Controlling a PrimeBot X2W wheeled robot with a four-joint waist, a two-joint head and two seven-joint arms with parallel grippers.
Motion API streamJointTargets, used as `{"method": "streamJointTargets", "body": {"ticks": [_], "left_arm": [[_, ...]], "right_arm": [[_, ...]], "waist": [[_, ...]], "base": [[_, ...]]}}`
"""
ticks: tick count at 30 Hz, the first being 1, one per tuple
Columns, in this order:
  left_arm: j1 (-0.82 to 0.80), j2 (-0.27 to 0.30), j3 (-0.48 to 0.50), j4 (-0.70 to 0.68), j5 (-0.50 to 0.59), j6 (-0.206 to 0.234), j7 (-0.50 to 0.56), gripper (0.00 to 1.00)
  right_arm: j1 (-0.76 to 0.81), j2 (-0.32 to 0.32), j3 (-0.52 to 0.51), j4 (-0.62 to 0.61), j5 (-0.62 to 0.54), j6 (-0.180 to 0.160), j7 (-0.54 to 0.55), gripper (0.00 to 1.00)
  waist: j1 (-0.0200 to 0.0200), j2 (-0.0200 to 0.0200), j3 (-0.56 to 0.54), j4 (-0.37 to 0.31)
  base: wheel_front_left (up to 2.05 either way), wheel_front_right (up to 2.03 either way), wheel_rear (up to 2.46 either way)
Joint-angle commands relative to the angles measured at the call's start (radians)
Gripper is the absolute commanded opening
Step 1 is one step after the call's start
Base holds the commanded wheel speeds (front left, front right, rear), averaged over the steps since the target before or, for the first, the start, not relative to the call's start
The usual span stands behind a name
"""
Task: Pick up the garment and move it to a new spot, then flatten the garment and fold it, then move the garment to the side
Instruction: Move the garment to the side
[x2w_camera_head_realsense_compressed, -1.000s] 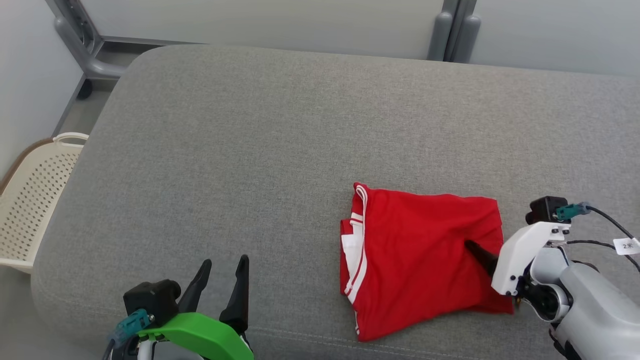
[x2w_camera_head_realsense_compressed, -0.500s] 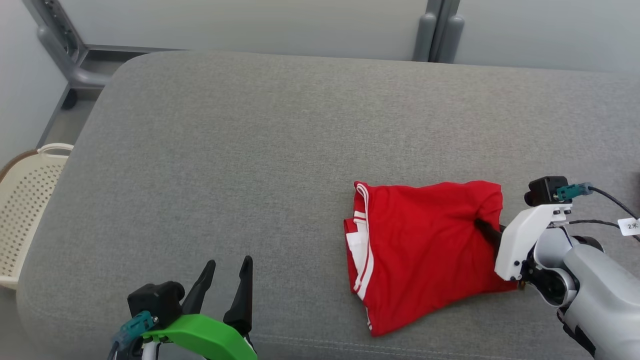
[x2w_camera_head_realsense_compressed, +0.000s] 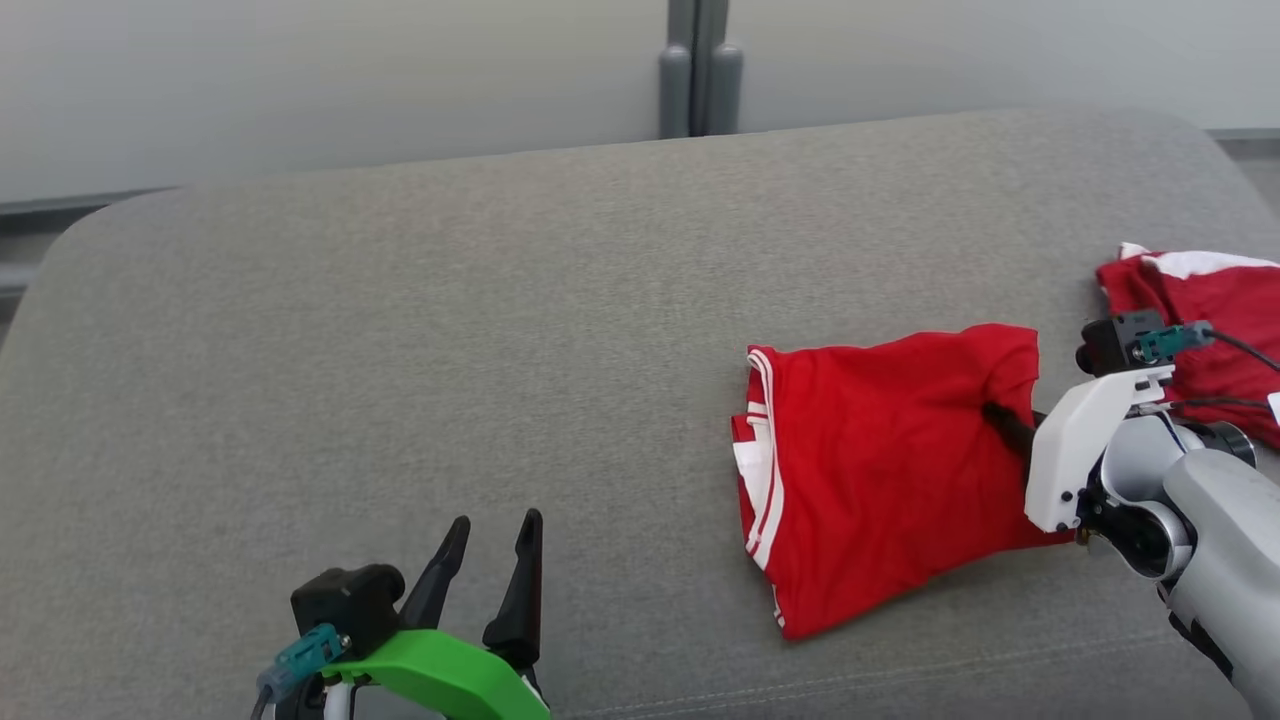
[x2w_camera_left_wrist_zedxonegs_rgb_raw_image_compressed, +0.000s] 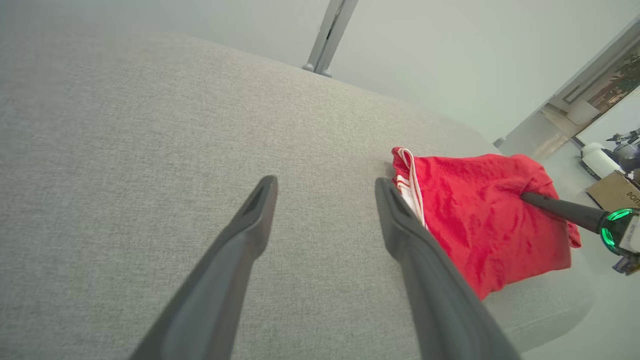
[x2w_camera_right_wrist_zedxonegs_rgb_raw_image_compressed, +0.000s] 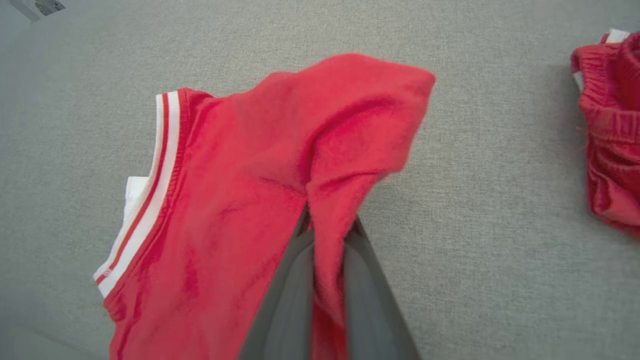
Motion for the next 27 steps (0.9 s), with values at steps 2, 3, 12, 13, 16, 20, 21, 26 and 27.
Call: {"method": "streamJointTargets", "body": {"ticks": [2,3,12,13,16,20,21,26,27], "left_arm": [[-0.019,-0.007,0.001,0.011,-0.002,-0.009,-0.012,1.0],[-0.023,-0.011,0.0,0.014,-0.002,-0.013,-0.014,1.0],[-0.043,-0.027,0.005,0.041,0.001,-0.027,-0.032,1.0],[-0.044,-0.027,0.005,0.042,0.001,-0.028,-0.032,1.0],[-0.049,-0.026,0.002,0.046,0.004,-0.031,-0.03,1.0],[-0.053,-0.023,-0.003,0.052,0.005,-0.031,-0.022,1.0],[-0.052,-0.023,-0.004,0.053,0.004,-0.031,-0.021,1.0],[-0.04,-0.018,-0.01,0.053,0.002,-0.028,-0.016,1.0],[-0.038,-0.018,-0.011,0.052,0.001,-0.027,-0.015,1.0]], "right_arm": [[-0.021,-0.011,-0.002,-0.009,-0.009,-0.001,0.009,0.0],[-0.024,-0.013,-0.003,-0.009,-0.01,-0.001,0.013,0.0],[-0.061,0.003,-0.016,-0.015,-0.032,-0.001,0.024,0.0],[-0.063,0.008,-0.021,-0.011,-0.035,-0.001,0.02,0.0],[-0.074,0.034,-0.031,0.006,-0.044,-0.001,0.012,0.0],[-0.097,0.057,-0.056,0.042,-0.056,-0.001,0.001,0.0],[-0.104,0.061,-0.064,0.053,-0.06,-0.001,-0.003,0.0],[-0.154,0.044,-0.101,0.096,-0.078,-0.001,0.003,0.0],[-0.165,0.036,-0.106,0.103,-0.083,-0.001,0.007,0.0]], "waist": [[0.0,0.0,-0.019,-0.14],[0.0,0.0,-0.019,-0.156],[0.0,0.0,-0.004,-0.259],[0.0,0.0,-0.002,-0.263],[0.0,0.0,0.002,-0.268],[0.0,0.0,0.002,-0.254],[0.0,0.0,0.001,-0.248],[0.0,0.0,-0.012,-0.216],[0.0,0.0,-0.015,-0.209]], "base": [[0.0,0.0,0.0],[0.0,0.0,0.0],[0.0,0.0,0.0],[0.0,0.0,0.0],[0.0,0.0,0.0],[0.0,0.0,0.0],[0.0,0.0,0.0],[0.0,0.0,0.0],[0.0,0.0,0.0]]}}
